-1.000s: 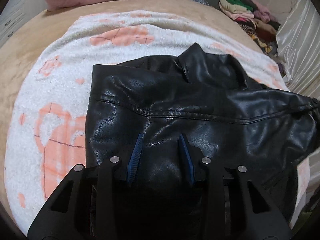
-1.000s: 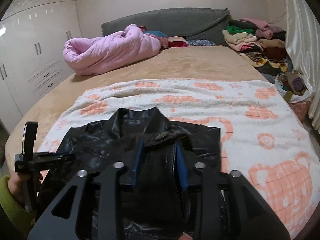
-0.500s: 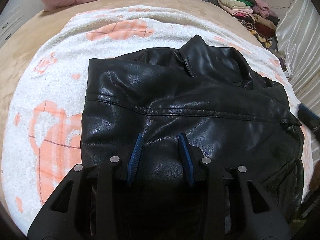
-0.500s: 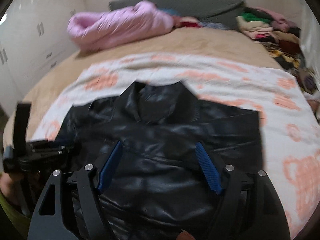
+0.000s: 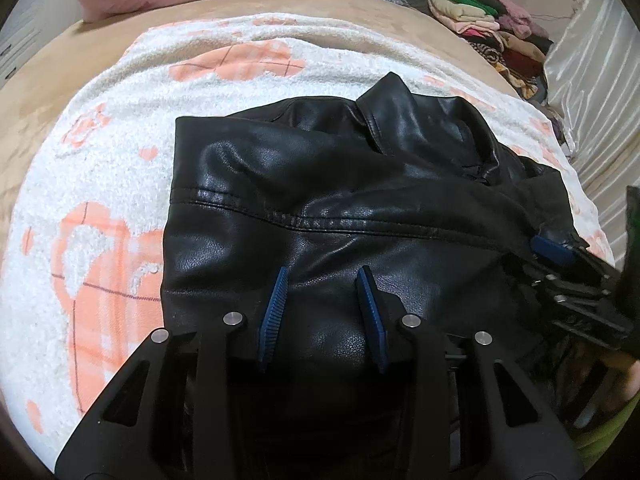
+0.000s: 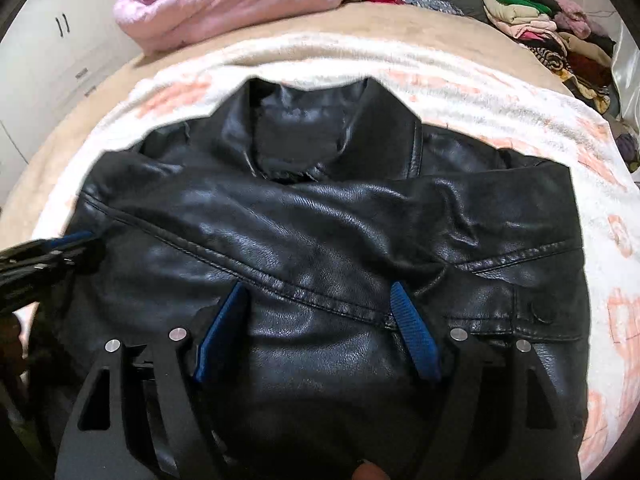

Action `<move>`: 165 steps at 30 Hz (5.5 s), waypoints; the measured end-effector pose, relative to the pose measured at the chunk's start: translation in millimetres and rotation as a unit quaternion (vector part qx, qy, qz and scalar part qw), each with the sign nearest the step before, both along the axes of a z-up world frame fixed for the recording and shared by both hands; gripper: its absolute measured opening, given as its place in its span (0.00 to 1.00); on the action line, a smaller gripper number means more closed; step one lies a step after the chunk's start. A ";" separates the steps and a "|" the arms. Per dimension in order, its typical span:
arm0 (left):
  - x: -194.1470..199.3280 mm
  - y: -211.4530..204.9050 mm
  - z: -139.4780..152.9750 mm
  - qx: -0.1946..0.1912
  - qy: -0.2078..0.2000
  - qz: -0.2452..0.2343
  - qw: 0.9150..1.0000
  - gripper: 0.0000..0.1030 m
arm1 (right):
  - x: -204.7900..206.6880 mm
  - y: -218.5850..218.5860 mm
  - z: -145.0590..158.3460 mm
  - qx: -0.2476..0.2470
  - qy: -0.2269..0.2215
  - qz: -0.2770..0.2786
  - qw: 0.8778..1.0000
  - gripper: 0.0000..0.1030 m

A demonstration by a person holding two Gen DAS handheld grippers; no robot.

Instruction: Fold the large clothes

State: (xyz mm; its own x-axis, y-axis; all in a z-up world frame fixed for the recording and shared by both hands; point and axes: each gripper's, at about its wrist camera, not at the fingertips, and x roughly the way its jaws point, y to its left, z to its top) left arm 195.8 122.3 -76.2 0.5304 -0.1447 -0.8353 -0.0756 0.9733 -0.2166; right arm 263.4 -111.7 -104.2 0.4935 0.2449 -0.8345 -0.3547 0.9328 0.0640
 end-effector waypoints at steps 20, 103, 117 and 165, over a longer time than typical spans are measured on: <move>-53.3 -42.4 5.5 0.051 -0.014 -0.053 0.997 0.58 | -67.0 -50.4 18.6 0.014 -0.002 -0.024 1.000 0.69; -211.9 -25.8 80.6 0.057 -0.074 -0.011 0.996 0.91 | -241.8 -142.8 96.6 0.056 -0.106 -0.058 0.991 0.96; -227.8 -22.4 40.6 0.047 -0.017 -0.019 0.999 0.91 | -256.6 -172.7 53.4 0.018 -0.042 -0.067 0.997 0.96; -303.6 52.9 68.9 -0.138 -0.059 -0.009 0.989 0.04 | -325.4 -206.6 89.6 0.188 -0.018 0.011 0.982 0.09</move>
State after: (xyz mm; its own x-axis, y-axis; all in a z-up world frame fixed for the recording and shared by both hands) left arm -107.8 175.3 -7.2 0.6172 -0.3688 -0.6950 -0.0175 0.8767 -0.4807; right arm -62.0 -318.3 -14.5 0.5119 0.5431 -0.6656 -0.3827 0.8378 0.3894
